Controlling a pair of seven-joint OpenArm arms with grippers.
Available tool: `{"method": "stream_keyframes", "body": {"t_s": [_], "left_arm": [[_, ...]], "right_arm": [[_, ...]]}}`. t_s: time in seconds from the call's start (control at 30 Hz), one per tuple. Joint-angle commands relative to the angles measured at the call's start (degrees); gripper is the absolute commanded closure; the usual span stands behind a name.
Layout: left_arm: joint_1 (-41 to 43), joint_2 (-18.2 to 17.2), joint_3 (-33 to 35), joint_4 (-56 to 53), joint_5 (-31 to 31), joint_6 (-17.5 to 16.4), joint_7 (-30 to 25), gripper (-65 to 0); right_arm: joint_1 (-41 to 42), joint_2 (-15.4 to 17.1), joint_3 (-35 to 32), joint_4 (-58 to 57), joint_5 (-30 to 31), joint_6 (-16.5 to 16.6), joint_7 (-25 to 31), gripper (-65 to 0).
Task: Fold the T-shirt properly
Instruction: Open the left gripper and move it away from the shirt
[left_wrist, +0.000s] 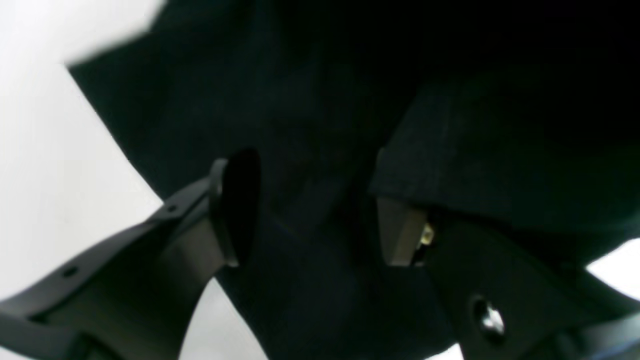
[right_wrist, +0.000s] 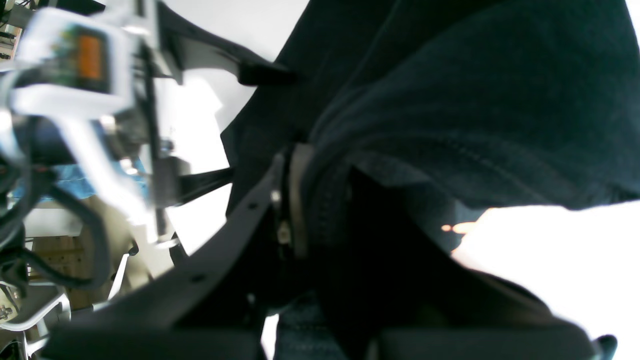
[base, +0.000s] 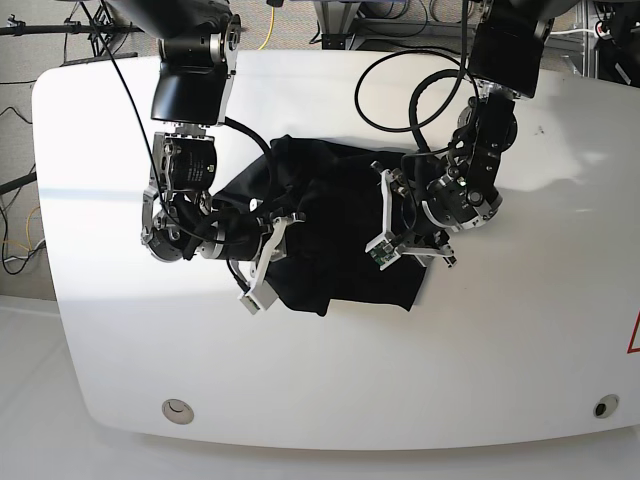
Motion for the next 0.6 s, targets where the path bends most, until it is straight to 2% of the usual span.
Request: {"method": "stream_keyframes", "body": {"t_s": [0.0,0.27,0.57], "left_arm": [[-1.1,1.2,-0.4,3.6,-0.4,0.1,-1.3,-34.4],[-0.6,1.8,-6.9,9.3,-0.4,0.1,0.9,-34.4],[-0.6,1.7,-20.6,10.7,-0.4,0.1,0.9,-34.4]], "right_arm": [[1.4,0.0,0.0,0.9,1.8,0.2,1.1,0.0],[1.4,0.0,0.0,0.9,1.7,0.2,1.1,0.0],[1.9,-0.2,-1.5,0.9,1.6,-0.1,1.1,0.0]]}}
